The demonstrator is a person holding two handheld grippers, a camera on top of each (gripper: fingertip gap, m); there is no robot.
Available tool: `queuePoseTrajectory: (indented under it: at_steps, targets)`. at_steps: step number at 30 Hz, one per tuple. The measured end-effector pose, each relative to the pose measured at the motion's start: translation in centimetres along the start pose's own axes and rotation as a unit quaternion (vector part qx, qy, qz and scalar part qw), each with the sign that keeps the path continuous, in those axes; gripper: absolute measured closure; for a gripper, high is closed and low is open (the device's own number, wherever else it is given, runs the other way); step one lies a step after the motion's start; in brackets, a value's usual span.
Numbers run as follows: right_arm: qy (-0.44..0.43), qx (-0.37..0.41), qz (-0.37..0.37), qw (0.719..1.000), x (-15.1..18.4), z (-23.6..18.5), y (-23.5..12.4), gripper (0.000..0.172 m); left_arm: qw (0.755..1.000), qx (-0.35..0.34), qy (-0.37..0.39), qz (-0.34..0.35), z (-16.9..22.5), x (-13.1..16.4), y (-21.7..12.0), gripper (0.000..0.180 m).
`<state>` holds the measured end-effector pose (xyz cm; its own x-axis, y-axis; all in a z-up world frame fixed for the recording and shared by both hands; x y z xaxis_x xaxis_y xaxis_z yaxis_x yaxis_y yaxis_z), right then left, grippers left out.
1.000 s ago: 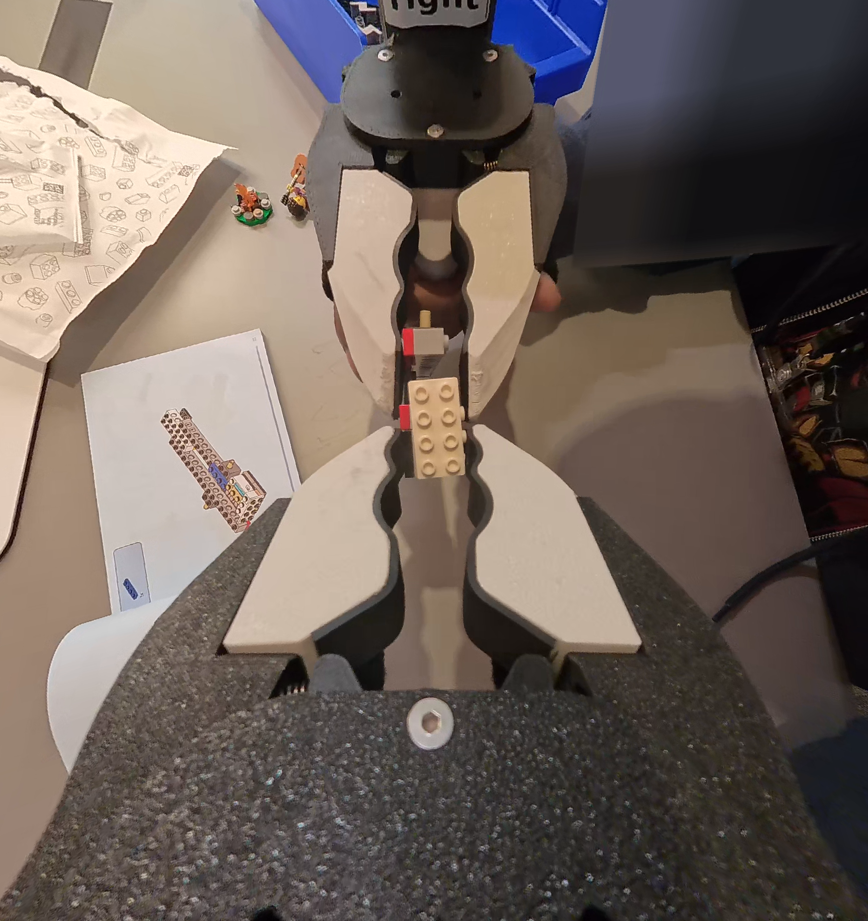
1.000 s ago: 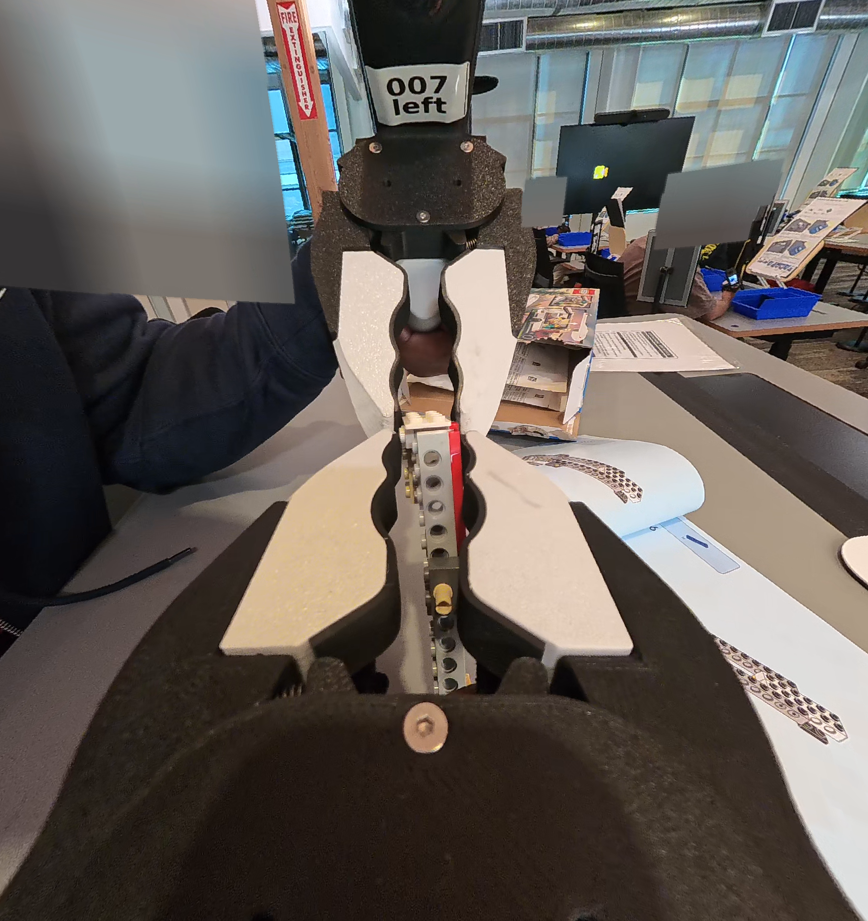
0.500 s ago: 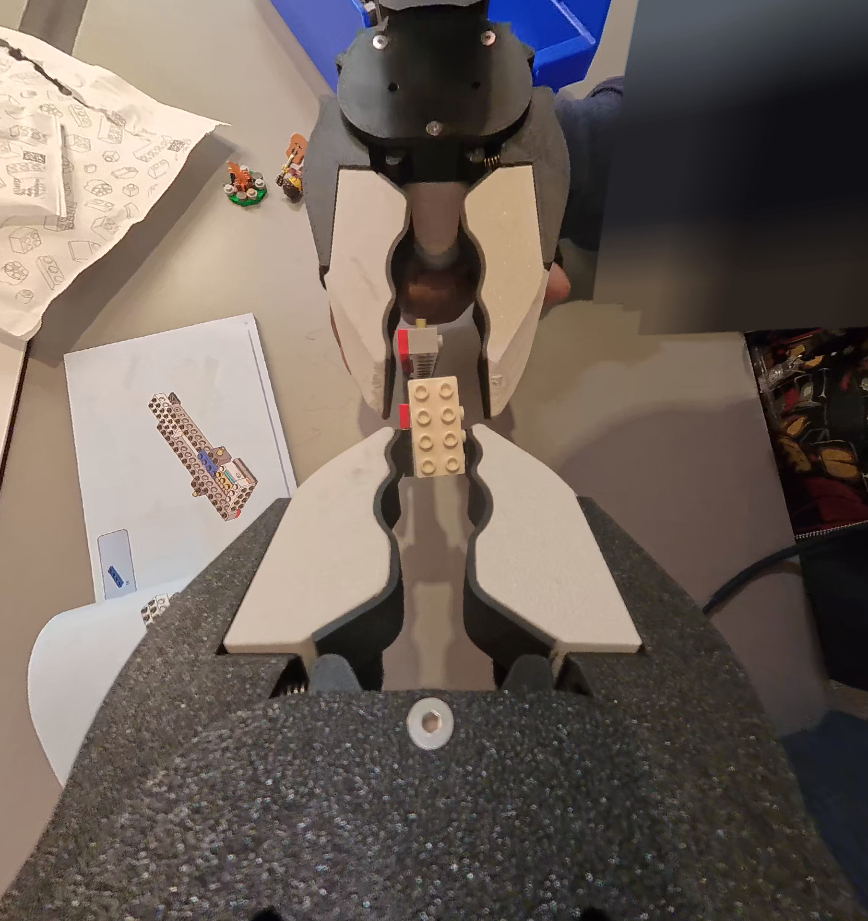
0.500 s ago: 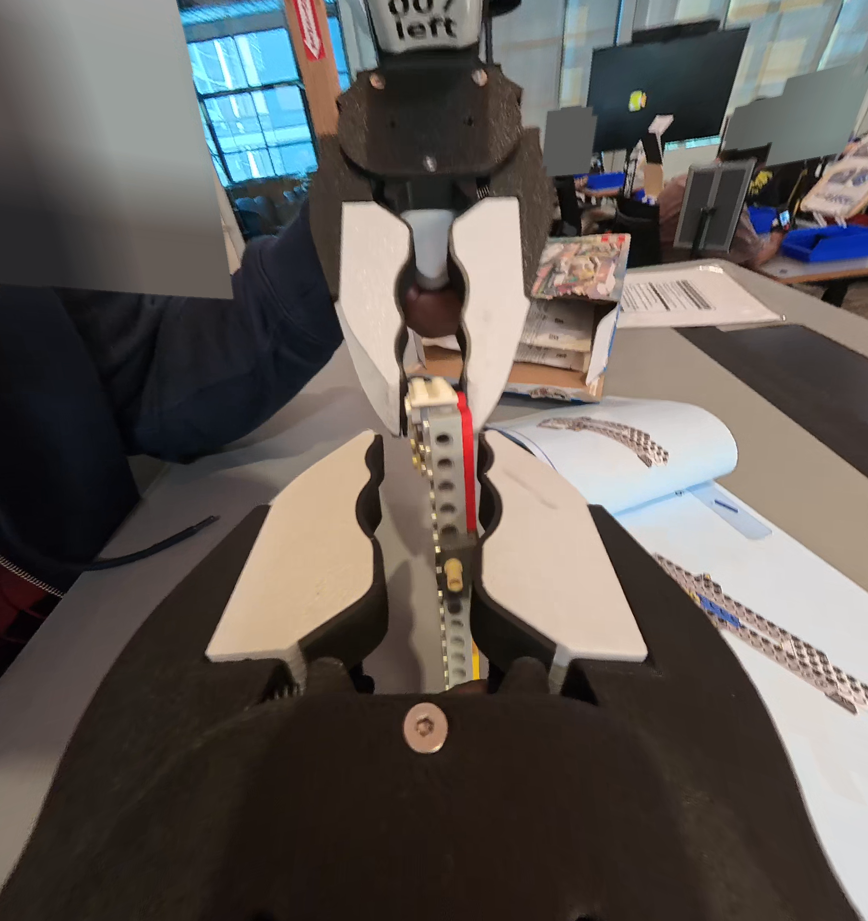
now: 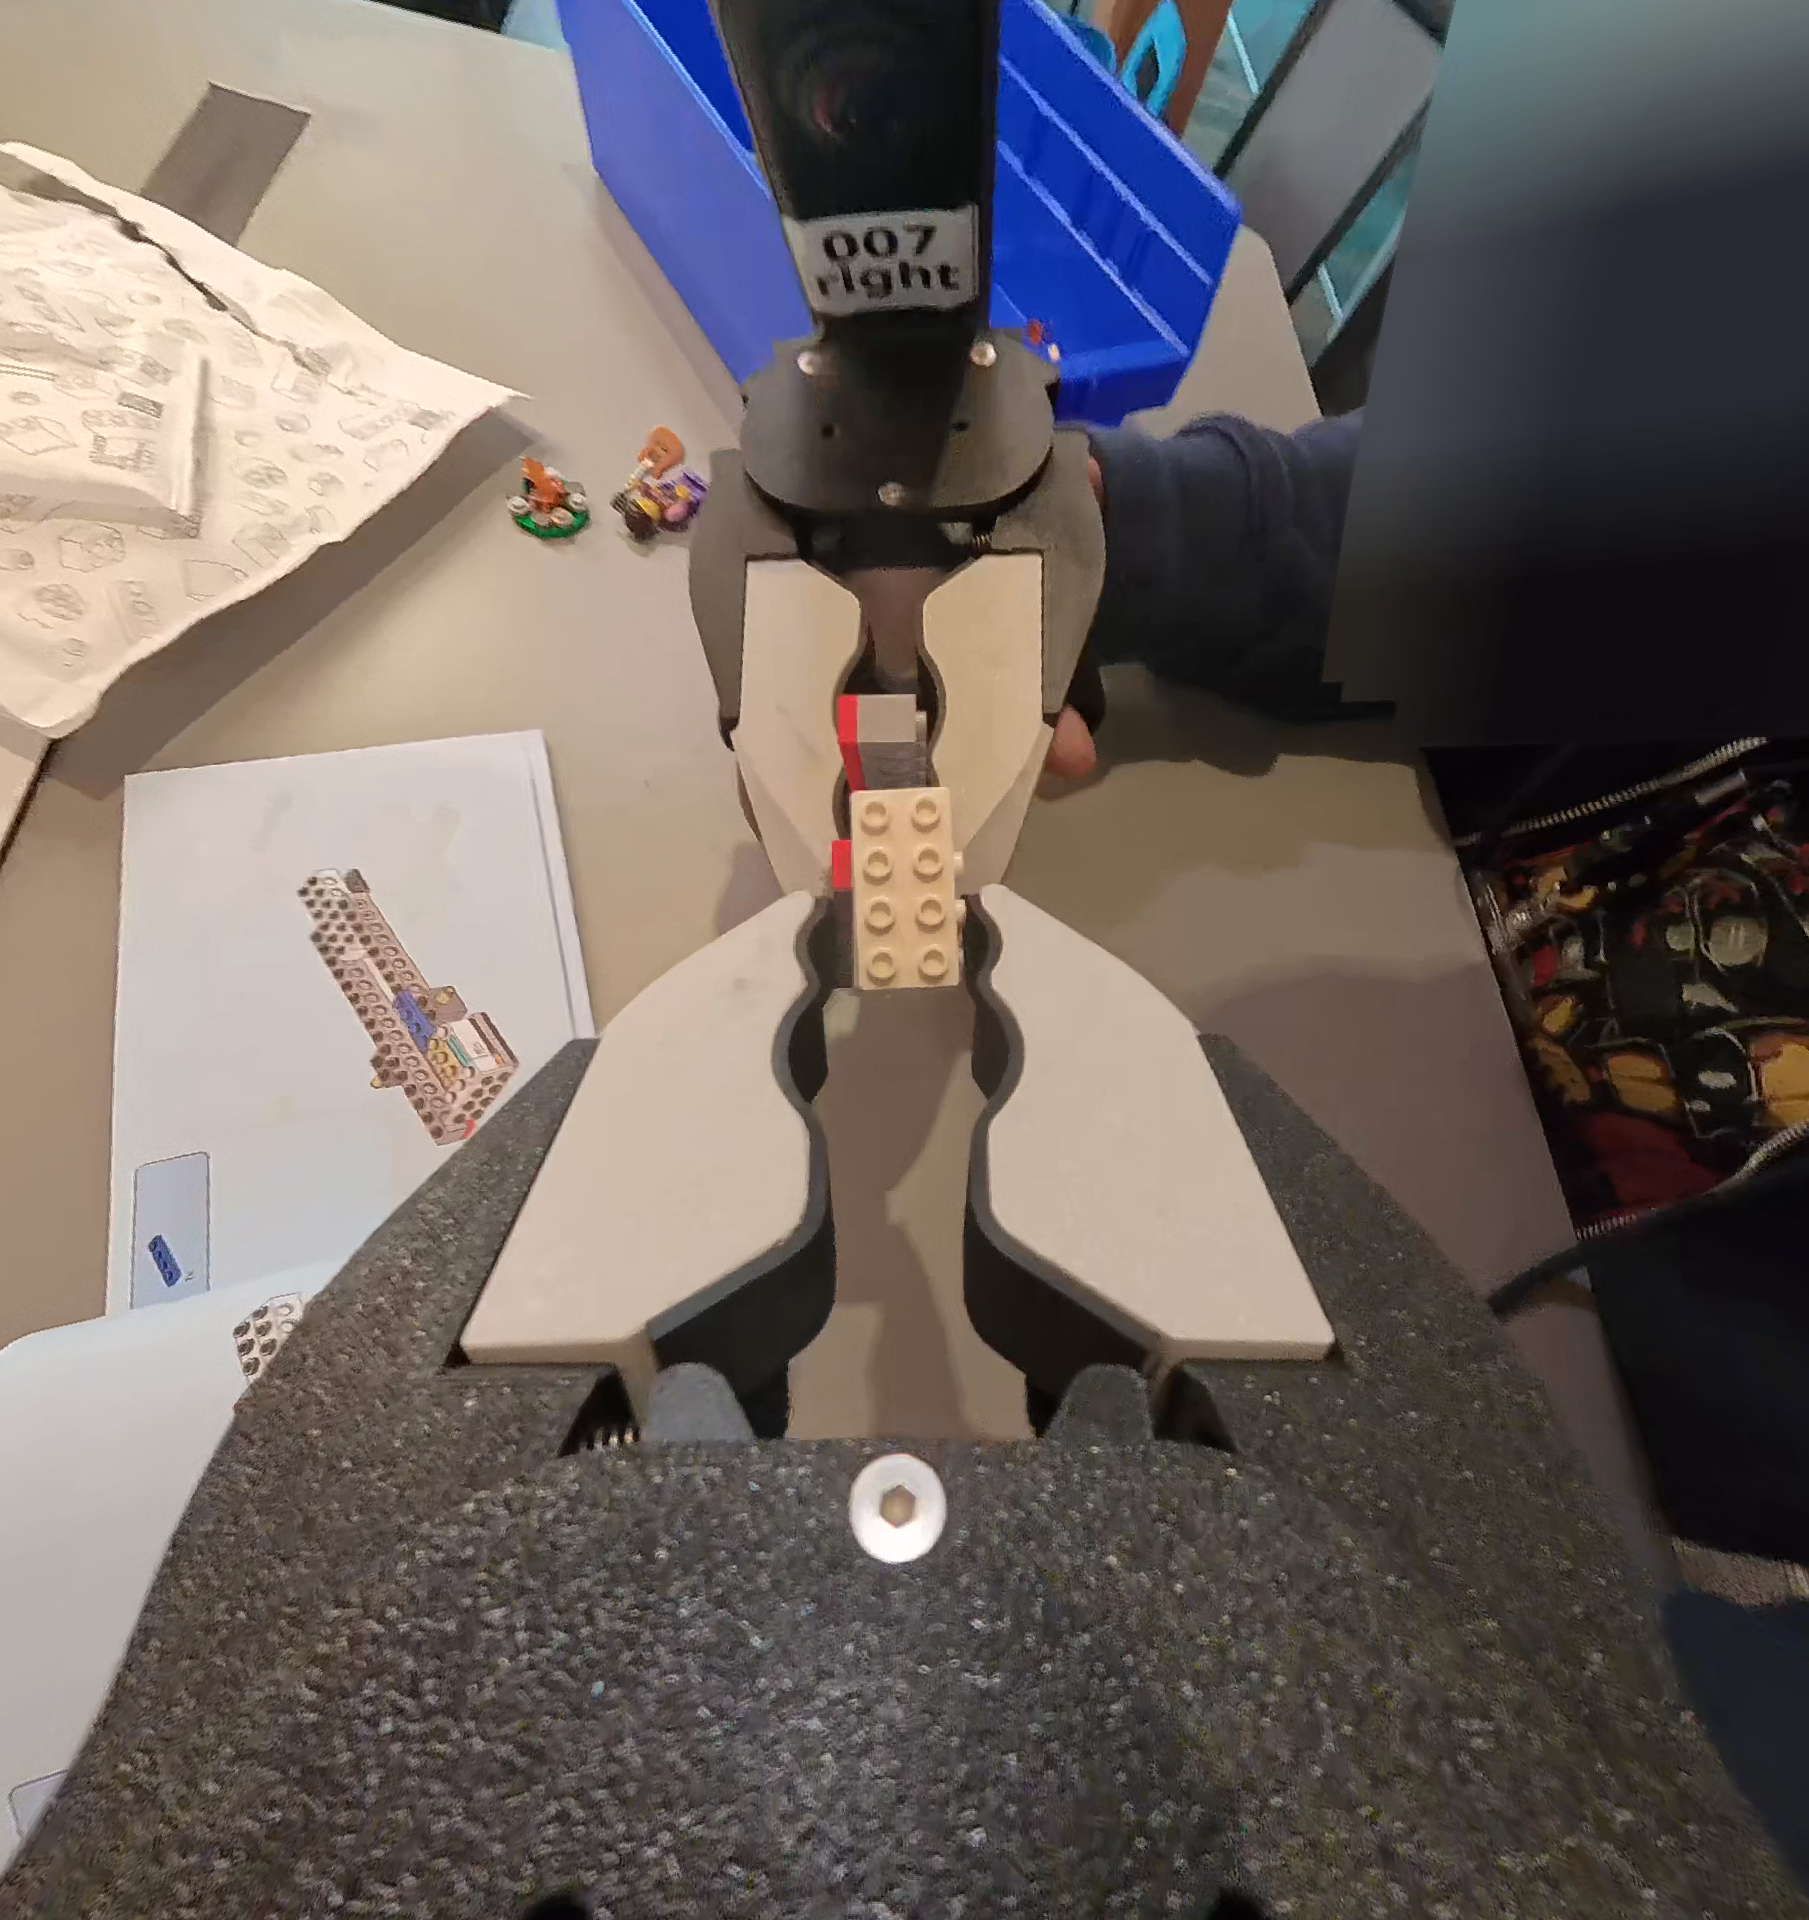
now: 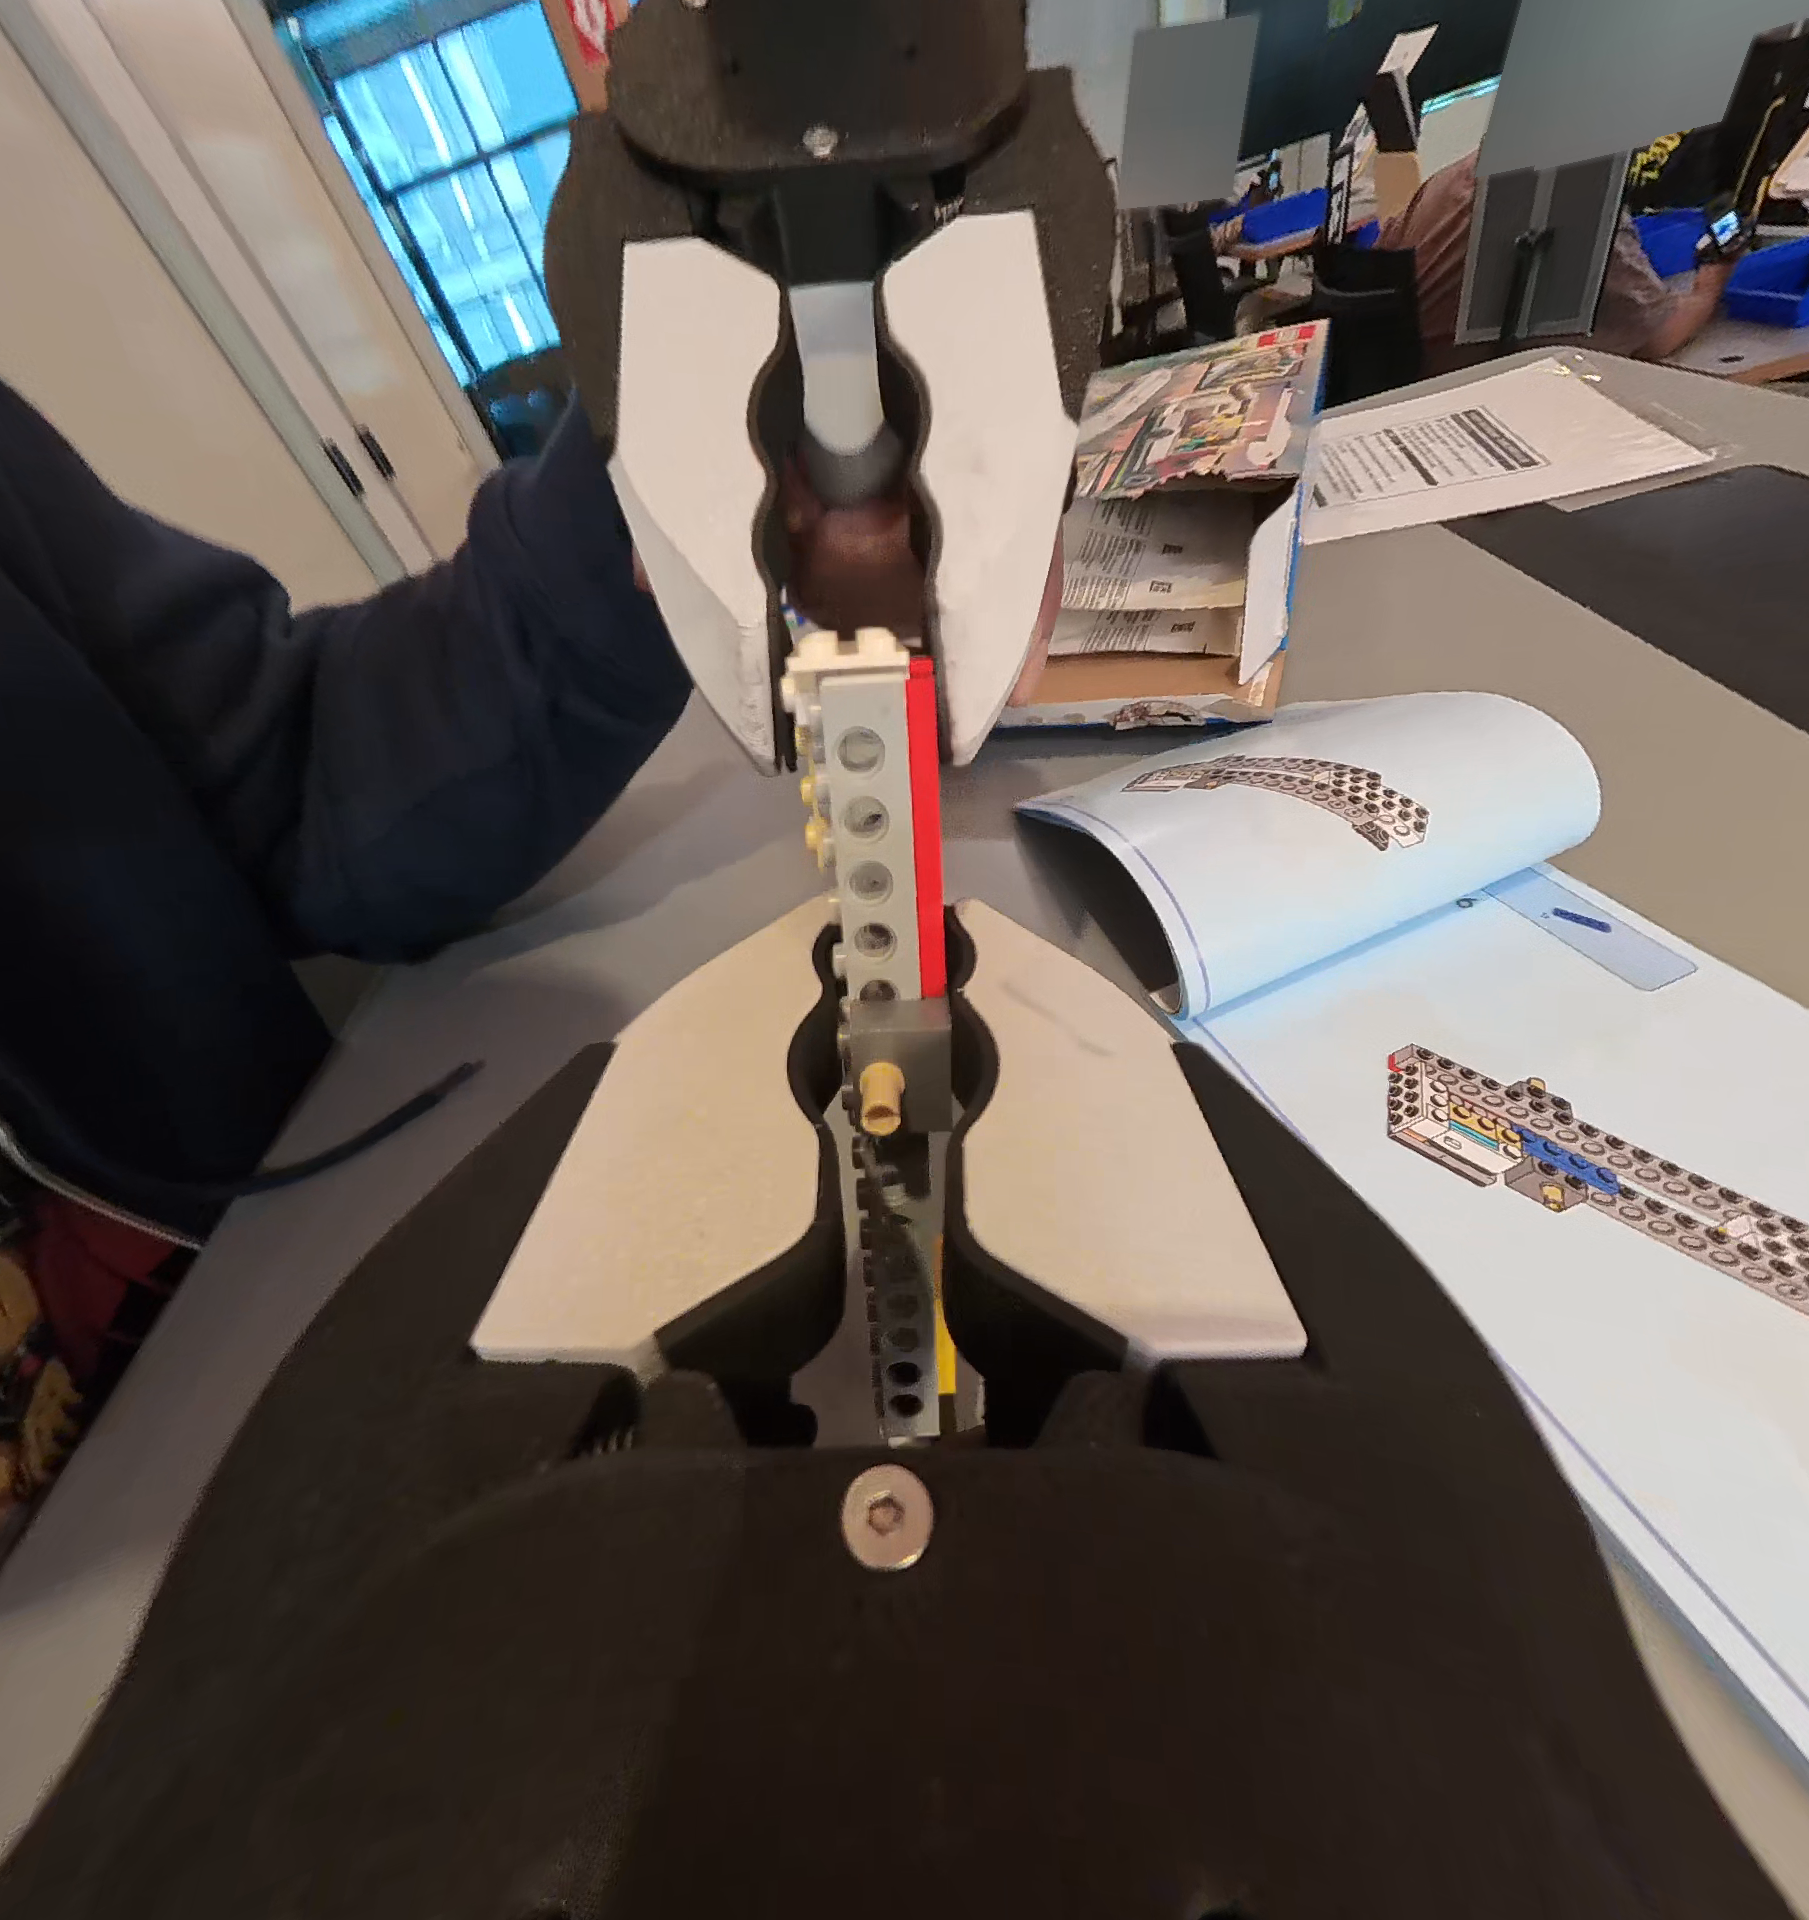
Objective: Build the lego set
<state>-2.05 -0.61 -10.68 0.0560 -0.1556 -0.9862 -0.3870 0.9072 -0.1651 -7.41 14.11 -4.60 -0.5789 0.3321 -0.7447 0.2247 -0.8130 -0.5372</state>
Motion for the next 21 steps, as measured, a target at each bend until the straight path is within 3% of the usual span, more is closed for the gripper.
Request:
queuePoseTrajectory:
  at_steps: [5, 7, 12, 21]
  targets:
    - [0.06, 0.004, 0.084, 0.995, -0.2, 1.0, -0.9, 0.156, 0.997, -0.032, -0.034, 0.066, -1.3, -0.6, -0.6, 0.127]
    - [0.088, 0.012, 0.126, 0.988, -0.3, 1.5, -1.4, 0.156, 0.994, -0.015, -0.053, 0.099, -1.7, -0.9, -0.8, 0.126]
    - [0.143, 0.02, 0.199, 0.969, 0.0, 2.4, -2.2, 0.156, 0.983, 0.03, -0.099, 0.15, -3.0, -1.5, 0.9, 0.128]
    - [0.144, 0.047, 0.19, 0.97, 0.6, 2.8, -2.2, 0.156, 0.964, 0.099, -0.115, 0.217, -4.1, -1.6, 2.7, 0.158]
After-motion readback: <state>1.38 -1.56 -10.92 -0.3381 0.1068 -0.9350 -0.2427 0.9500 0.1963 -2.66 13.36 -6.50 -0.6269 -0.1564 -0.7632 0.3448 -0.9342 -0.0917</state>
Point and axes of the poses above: each gripper's, where its closed fingertips meet, y out along the fingers, x out of its underside, z = x × y across the jaws, the point moved 9 cm from there along -y, back along the fingers, and after that the axes turned 15 degrees about -y, right-handed, at the moved point
